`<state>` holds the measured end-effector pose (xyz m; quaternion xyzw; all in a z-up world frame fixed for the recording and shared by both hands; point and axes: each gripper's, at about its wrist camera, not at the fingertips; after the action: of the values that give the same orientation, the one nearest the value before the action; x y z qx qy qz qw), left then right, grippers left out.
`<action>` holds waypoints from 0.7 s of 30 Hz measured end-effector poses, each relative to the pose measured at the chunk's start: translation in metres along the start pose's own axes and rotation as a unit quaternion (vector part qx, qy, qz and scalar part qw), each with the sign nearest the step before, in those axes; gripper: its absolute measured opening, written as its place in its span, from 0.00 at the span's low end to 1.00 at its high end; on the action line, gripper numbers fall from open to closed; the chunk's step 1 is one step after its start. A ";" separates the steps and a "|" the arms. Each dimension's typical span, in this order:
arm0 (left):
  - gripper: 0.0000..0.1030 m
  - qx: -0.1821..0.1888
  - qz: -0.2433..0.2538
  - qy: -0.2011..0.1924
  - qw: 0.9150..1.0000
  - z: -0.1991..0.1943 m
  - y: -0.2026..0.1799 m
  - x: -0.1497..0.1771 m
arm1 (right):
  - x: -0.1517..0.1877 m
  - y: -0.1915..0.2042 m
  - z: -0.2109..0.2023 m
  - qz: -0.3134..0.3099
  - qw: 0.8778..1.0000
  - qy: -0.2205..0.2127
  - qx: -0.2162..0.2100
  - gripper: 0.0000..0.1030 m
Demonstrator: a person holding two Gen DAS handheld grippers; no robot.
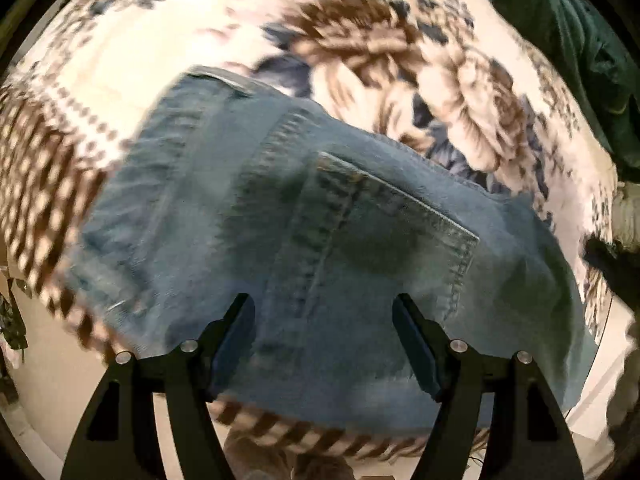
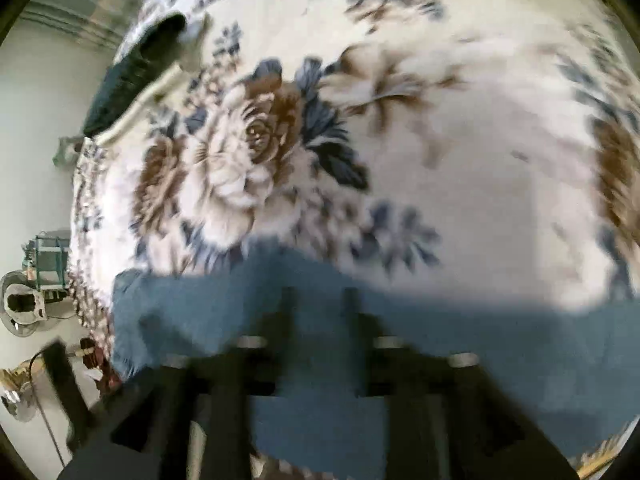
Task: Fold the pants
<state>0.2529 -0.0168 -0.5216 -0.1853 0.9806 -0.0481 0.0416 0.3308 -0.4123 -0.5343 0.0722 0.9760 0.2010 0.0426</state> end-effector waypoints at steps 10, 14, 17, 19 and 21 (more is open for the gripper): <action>0.68 -0.022 -0.095 0.008 0.995 -0.018 0.063 0.036 | 0.159 -0.102 -0.016 0.244 0.969 0.036 -0.018 0.62; 0.67 -0.013 -0.154 0.013 0.988 -0.015 0.088 0.039 | 0.183 -0.120 0.010 0.305 0.949 0.036 -0.063 0.56; 0.67 0.012 -0.186 0.016 0.982 -0.006 0.100 0.037 | 0.187 -0.124 0.028 0.331 0.940 0.032 -0.074 0.54; 0.55 0.035 -0.211 0.012 0.977 0.000 0.106 0.035 | 0.186 -0.123 0.036 0.330 0.942 0.021 -0.063 0.34; 0.25 0.052 -0.217 -0.001 0.975 0.005 0.108 0.031 | 0.187 -0.124 0.040 0.330 0.943 0.017 -0.037 0.08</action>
<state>0.1860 0.0712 -0.5402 -0.3916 0.9131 -0.1063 0.0406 0.1359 -0.4803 -0.6308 0.3851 0.8898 0.2414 -0.0403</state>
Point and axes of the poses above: each gripper's, at about its wrist camera, not at the fingertips, and z roughly the way its jaws point, y to its left, x to its underside, and after that the axes turned 2 degrees about -x, right-handed
